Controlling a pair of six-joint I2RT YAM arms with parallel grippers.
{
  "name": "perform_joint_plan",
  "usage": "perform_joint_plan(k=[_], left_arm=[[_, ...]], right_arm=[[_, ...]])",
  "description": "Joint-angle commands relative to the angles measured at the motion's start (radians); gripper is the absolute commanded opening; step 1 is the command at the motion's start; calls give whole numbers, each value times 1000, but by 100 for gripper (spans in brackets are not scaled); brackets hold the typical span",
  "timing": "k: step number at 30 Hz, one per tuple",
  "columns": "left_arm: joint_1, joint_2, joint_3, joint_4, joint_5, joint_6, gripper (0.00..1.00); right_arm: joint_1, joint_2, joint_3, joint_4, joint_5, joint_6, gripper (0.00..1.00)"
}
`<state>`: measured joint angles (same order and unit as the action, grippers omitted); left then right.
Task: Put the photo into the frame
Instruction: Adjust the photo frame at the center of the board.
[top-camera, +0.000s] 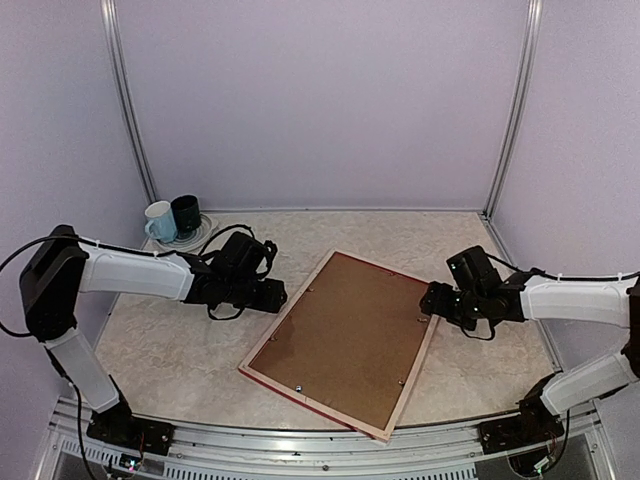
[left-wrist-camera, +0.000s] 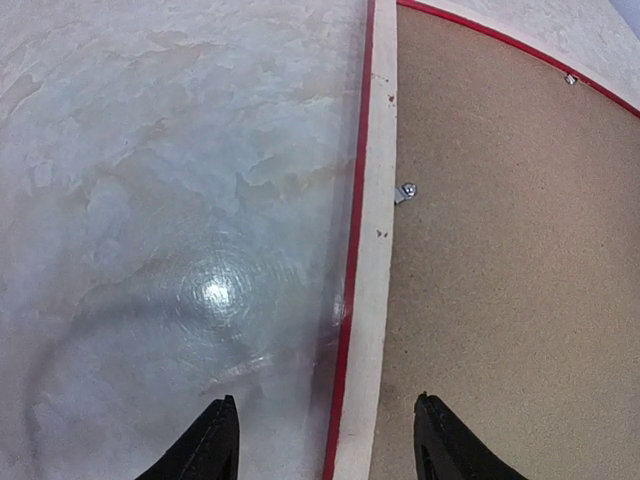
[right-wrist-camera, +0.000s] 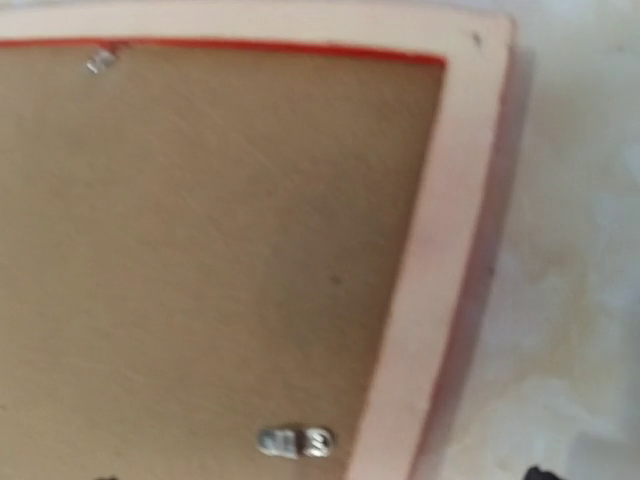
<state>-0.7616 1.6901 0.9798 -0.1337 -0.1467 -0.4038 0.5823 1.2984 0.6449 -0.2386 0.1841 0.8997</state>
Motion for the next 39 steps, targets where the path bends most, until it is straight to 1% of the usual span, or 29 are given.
perform_joint_plan(k=[1,3,6,10,14,17,23,26,30,33,39], left_arm=[[2,15,-48,71,70,-15,62],[2,21,-59,84,88,-18,65],[2,40,-78,108,120,-22,66],[2,61,-105,140,141,-31,66],[2,77,-126,180,194,-35,66],[1,86,-150,201,218,-43,66],[-26,54,-206,239,240,-80,66],[-64,30,-228,243,226,-103,66],[-133,-6,-250,238,176,-141,66],[-181,-35,-266,234,135,-183,66],[-208,-135,-238,146,-35,-196,68]], right_arm=[[11,-1,-49,27,-27,12,87],[11,28,-52,45,-52,13,87],[11,74,-38,74,-77,10,86],[11,126,-10,97,-83,1,83],[8,171,26,132,-82,-25,79],[-7,223,89,141,-94,-60,76],[-60,365,232,163,-181,-145,70],[-78,419,297,151,-206,-166,69],[-107,479,389,114,-192,-195,69],[-123,532,460,65,-150,-219,69],[-125,588,545,-19,-85,-246,68]])
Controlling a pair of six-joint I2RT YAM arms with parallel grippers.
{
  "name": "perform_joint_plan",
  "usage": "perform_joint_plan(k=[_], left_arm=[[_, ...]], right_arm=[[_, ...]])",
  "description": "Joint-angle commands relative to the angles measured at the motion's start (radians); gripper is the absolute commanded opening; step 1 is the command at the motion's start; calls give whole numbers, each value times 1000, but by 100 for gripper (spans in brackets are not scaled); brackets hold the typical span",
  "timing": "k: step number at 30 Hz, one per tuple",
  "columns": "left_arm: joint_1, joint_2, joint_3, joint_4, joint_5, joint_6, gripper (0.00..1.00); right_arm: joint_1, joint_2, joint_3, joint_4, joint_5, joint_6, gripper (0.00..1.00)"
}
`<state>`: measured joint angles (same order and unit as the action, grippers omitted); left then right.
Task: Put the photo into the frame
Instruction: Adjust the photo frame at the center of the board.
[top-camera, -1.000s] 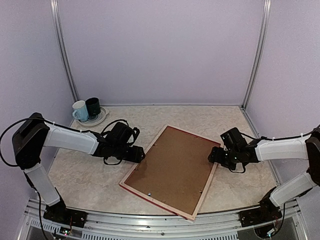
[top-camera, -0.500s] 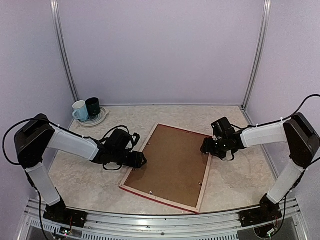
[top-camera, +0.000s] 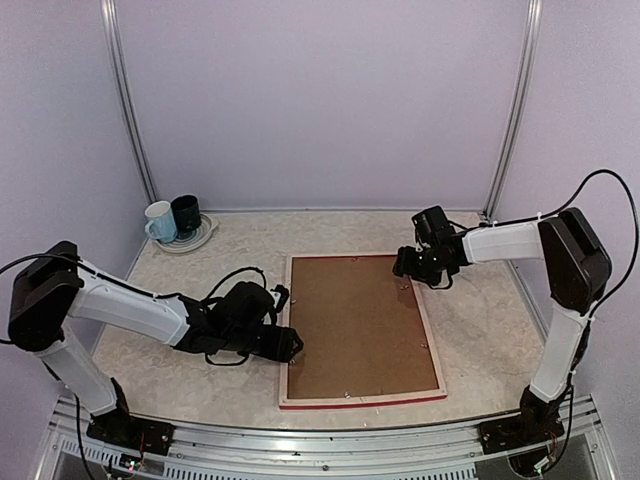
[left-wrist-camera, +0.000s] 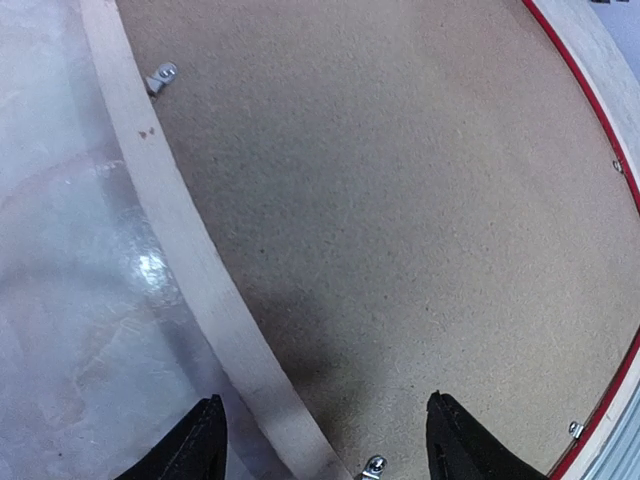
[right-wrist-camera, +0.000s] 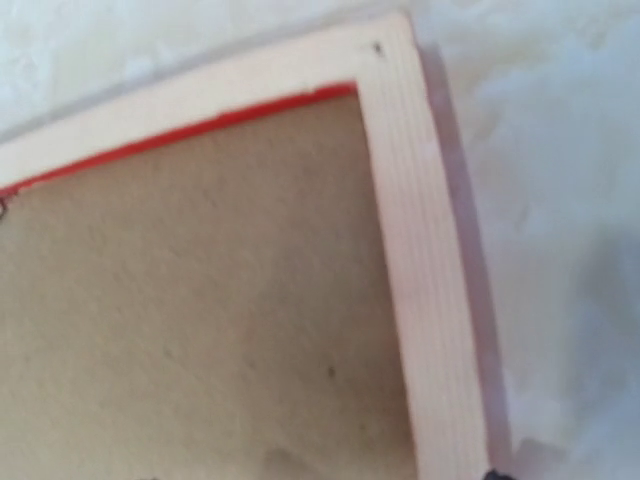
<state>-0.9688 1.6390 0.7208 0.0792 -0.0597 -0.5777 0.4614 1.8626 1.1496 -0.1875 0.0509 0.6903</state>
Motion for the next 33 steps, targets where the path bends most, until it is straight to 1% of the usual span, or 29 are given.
perform_joint_plan(k=[1,5,8,16,18,21,24,28,33], left_arm=[[-2,-106,34,-90,-151,-14,68],[-17,-156,105,-166,-206,27,68],[-59,-143,176,-191,-225,58,68],[-172,51,357,-196,-199,112,66],[-185,100,387,-183,-175,113,65],[-192,163,406,-161,-147,100,64],[-191,213,414,-150,-130,86,63],[-189,256,417,-142,-120,74,63],[-189,301,428,-137,-105,63,62]], right_arm=[[-4,26,45,-77,63,-39,68],[-4,49,65,-120,109,-54,67],[-4,70,69,-129,128,-60,67],[-3,114,80,-135,164,-69,66],[-3,114,78,-140,175,-74,63],[-3,104,67,-146,171,-82,60],[-3,76,39,-146,149,-88,59],[-3,23,-13,-129,102,-102,57],[-3,0,-25,-143,81,-126,56]])
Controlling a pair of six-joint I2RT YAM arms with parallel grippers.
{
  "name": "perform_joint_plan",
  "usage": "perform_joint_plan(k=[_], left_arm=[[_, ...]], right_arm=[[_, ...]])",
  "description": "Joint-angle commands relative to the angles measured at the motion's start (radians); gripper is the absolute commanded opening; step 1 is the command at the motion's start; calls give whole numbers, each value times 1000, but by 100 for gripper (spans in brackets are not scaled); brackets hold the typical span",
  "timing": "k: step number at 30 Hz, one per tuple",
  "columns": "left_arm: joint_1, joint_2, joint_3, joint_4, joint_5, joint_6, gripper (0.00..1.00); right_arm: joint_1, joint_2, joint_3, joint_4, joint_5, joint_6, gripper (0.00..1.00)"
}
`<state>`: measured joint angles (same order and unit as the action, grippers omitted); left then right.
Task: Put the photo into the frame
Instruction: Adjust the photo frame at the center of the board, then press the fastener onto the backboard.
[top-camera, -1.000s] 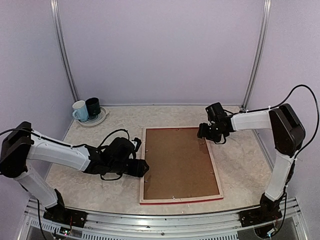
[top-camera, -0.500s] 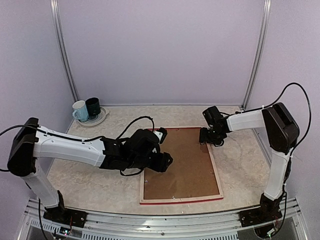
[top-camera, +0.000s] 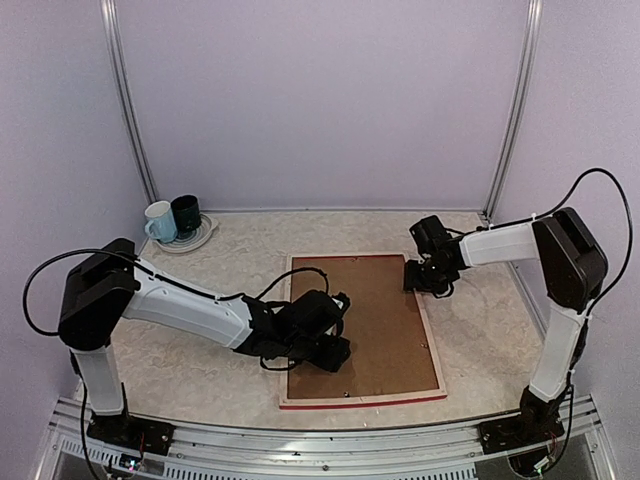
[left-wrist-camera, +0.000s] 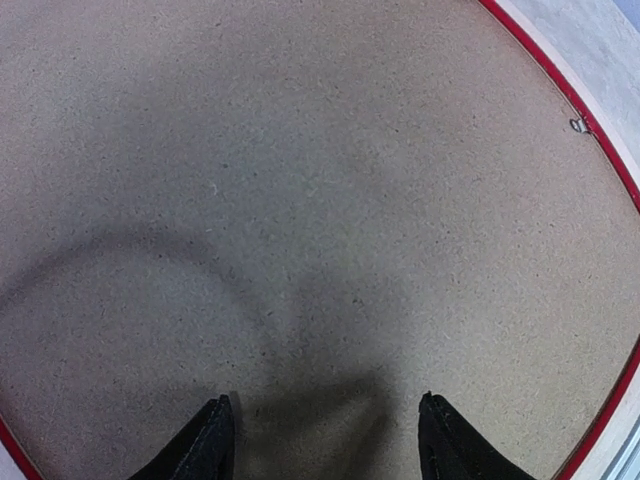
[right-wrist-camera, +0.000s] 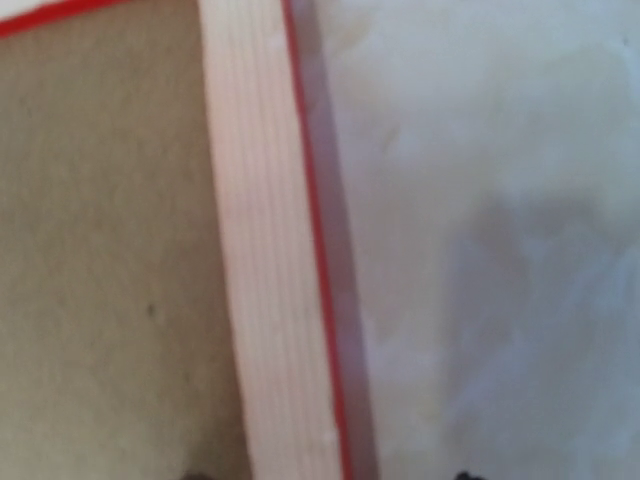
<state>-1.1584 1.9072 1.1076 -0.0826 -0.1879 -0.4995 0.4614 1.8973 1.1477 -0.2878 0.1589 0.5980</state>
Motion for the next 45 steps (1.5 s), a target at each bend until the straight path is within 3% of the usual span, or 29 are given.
perform_joint_plan(k=[1,11,22,28,34,45], left_arm=[[-1,40,45,26,27,-17,62],[-1,72,50,33,42,-23,61],[3,80,51,23,39,-8,61],[8,87,51,20,38,-2,61],[15,83,45,13,33,6,60],[26,65,44,13,39,19,60]], right_arm=[[-3,-35,-25,-43,-26,-39,55],[-3,12,5,-79,-15,-94,53],[-7,33,49,-132,-57,-232,43],[-8,63,71,-149,-71,-285,26],[-9,35,106,-200,-101,-331,43],[-10,37,198,-300,-49,-427,46]])
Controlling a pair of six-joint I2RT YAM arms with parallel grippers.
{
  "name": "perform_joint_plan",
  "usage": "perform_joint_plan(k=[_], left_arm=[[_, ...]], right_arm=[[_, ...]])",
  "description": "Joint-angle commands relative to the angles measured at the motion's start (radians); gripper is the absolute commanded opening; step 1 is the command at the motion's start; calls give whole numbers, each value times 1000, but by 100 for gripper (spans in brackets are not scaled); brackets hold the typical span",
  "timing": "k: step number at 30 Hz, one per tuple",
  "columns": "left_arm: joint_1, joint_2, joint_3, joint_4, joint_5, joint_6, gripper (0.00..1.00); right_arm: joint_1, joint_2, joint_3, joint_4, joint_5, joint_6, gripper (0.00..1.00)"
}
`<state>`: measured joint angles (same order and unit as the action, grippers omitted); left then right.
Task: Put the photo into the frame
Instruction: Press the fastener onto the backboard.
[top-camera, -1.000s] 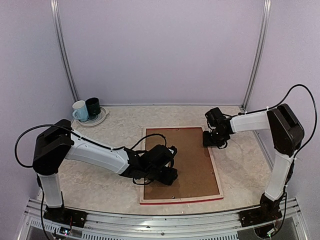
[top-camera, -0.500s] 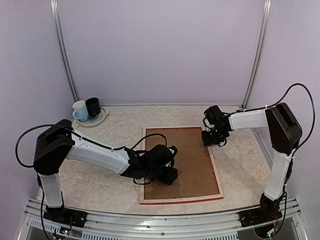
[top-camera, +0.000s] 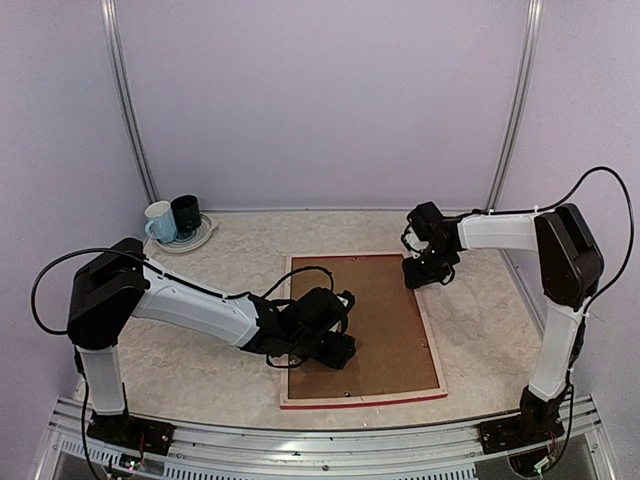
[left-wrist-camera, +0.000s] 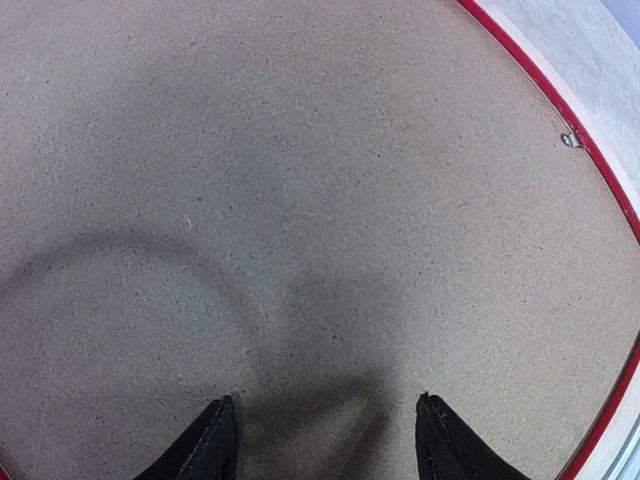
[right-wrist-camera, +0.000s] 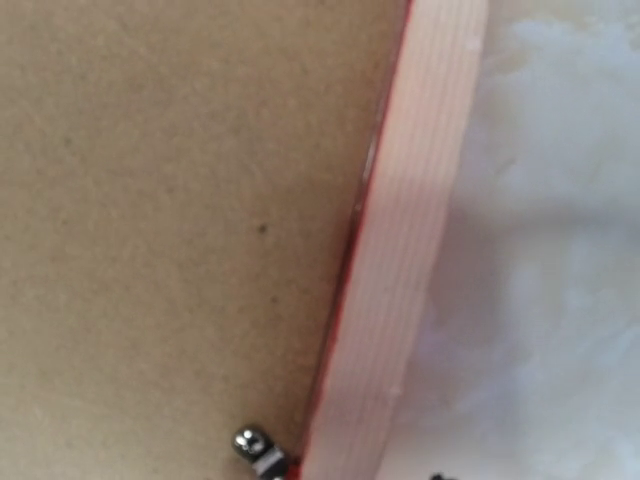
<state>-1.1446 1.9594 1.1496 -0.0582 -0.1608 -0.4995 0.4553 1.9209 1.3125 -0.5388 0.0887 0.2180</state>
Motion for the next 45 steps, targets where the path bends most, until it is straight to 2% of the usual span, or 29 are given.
perform_joint_plan(k=[1,12,29,40,45], left_arm=[[12,14,4,-12,15,21,60],[11,20,1,-16,21,30,60],[15,17,-11,-5,21,28,60],[14,17,-13,3,26,26,60],[11,20,-14,3,27,26,60]], right_arm=[[-4,22,39,-51,15,-55,46],[-14,120,84,-65,10,-104,45],[-30,57,45,-86,-79,-126,42],[-35,56,39,-84,-45,-115,34],[-31,59,25,-66,-5,-108,28]])
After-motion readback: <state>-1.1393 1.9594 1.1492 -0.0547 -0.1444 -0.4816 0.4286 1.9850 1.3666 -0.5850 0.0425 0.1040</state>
